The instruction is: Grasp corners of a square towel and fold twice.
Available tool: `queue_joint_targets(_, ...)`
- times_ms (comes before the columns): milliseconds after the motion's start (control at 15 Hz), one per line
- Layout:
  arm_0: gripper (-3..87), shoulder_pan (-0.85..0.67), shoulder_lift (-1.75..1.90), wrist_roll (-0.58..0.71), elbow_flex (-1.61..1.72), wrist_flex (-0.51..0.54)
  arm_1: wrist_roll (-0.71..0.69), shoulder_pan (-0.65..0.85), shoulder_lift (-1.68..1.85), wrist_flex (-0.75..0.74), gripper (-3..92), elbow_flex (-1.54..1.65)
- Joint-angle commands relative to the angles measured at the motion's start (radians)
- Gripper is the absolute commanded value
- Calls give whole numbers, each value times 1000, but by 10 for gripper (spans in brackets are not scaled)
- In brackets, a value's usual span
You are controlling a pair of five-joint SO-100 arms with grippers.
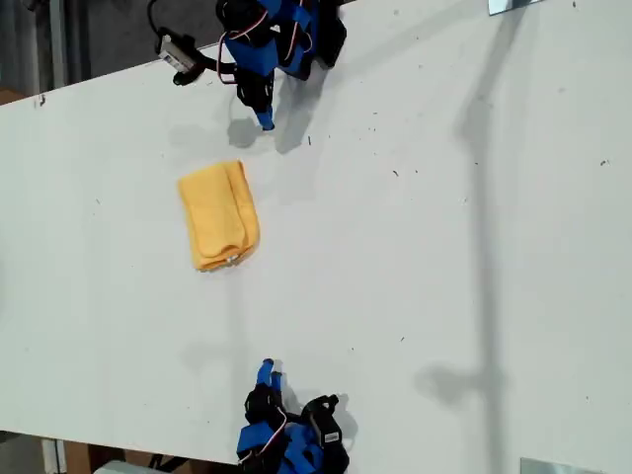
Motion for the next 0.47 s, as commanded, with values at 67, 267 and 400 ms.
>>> queue_joint_targets(67,137,-3,5,241,9,-8,14,14,-5,9,2,-17)
queue_joint_targets(267,136,-5,5,232,11,-8,14,15,-5,9,2,-17)
queue_joint_targets(400,136,-5,5,232,11,-8,14,11,-5,9,2,-17)
